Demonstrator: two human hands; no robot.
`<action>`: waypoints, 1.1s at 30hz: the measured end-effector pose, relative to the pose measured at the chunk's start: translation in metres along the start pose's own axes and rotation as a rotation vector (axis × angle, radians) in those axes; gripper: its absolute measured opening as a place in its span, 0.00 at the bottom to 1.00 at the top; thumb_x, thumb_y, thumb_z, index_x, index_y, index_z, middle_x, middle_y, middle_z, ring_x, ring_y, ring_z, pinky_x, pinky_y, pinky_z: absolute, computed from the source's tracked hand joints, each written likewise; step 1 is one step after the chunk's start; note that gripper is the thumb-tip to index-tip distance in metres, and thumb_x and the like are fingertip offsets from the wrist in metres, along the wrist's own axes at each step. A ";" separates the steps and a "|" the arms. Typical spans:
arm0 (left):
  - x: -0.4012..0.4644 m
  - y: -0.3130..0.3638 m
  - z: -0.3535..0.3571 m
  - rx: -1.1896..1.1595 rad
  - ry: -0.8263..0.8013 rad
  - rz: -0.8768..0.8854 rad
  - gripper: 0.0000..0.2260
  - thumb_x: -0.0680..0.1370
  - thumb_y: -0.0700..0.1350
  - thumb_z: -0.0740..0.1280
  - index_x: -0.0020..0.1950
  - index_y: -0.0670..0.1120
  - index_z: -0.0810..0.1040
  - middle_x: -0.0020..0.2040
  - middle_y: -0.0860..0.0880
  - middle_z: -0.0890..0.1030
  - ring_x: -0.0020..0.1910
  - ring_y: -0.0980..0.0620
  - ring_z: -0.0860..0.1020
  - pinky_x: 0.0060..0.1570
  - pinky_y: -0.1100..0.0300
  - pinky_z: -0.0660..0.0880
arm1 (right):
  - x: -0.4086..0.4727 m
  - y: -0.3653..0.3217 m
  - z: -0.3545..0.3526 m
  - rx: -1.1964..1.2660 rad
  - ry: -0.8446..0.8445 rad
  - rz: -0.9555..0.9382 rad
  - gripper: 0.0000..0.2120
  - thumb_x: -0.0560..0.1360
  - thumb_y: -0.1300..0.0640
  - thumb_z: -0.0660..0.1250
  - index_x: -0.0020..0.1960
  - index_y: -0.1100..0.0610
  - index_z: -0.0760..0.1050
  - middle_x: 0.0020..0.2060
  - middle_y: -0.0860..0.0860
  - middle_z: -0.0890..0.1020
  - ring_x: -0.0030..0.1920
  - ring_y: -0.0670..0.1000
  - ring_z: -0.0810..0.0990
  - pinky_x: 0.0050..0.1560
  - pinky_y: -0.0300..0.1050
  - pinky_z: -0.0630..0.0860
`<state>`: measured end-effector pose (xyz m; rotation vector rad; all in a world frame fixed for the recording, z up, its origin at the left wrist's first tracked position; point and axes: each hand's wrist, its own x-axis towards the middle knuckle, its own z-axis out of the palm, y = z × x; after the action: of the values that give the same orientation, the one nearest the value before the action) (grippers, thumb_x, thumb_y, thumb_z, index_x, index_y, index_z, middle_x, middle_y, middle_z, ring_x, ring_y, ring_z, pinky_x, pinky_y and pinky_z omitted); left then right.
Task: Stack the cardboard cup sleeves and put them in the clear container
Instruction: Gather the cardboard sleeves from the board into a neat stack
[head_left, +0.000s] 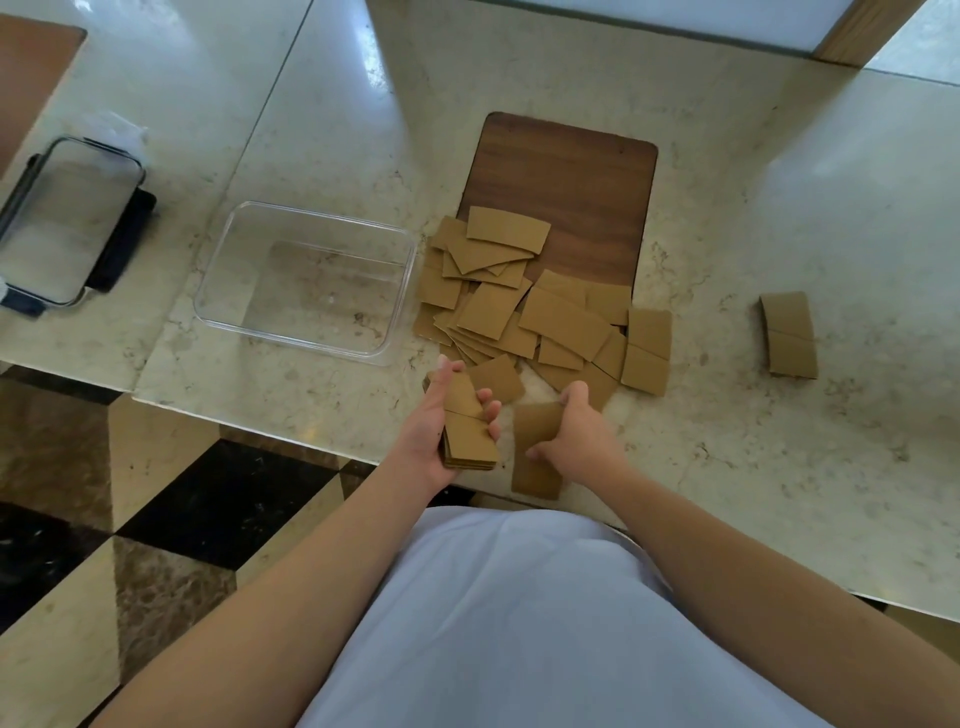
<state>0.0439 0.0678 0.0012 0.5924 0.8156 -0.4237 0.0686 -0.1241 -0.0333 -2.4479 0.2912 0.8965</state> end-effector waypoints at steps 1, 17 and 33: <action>0.000 0.000 0.000 -0.001 0.001 -0.001 0.17 0.80 0.61 0.68 0.62 0.51 0.74 0.46 0.43 0.80 0.41 0.45 0.81 0.38 0.52 0.80 | 0.001 0.003 -0.003 0.032 -0.022 0.015 0.27 0.70 0.51 0.81 0.56 0.50 0.64 0.48 0.50 0.77 0.43 0.50 0.77 0.35 0.44 0.76; 0.001 -0.007 0.033 0.195 -0.137 0.021 0.28 0.80 0.69 0.57 0.68 0.50 0.75 0.59 0.38 0.84 0.49 0.40 0.85 0.44 0.46 0.83 | -0.044 -0.053 -0.076 0.670 -0.148 -0.226 0.05 0.82 0.51 0.63 0.53 0.48 0.77 0.32 0.49 0.82 0.25 0.47 0.74 0.21 0.39 0.68; 0.001 -0.018 0.044 0.169 -0.198 -0.130 0.32 0.79 0.69 0.64 0.64 0.42 0.83 0.46 0.41 0.84 0.36 0.47 0.80 0.36 0.54 0.79 | -0.042 -0.060 -0.062 1.056 -0.048 -0.122 0.07 0.83 0.55 0.64 0.59 0.57 0.74 0.45 0.57 0.82 0.34 0.53 0.79 0.26 0.43 0.75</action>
<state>0.0581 0.0257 0.0182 0.6442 0.6342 -0.6646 0.0922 -0.1048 0.0576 -1.4427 0.4473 0.5268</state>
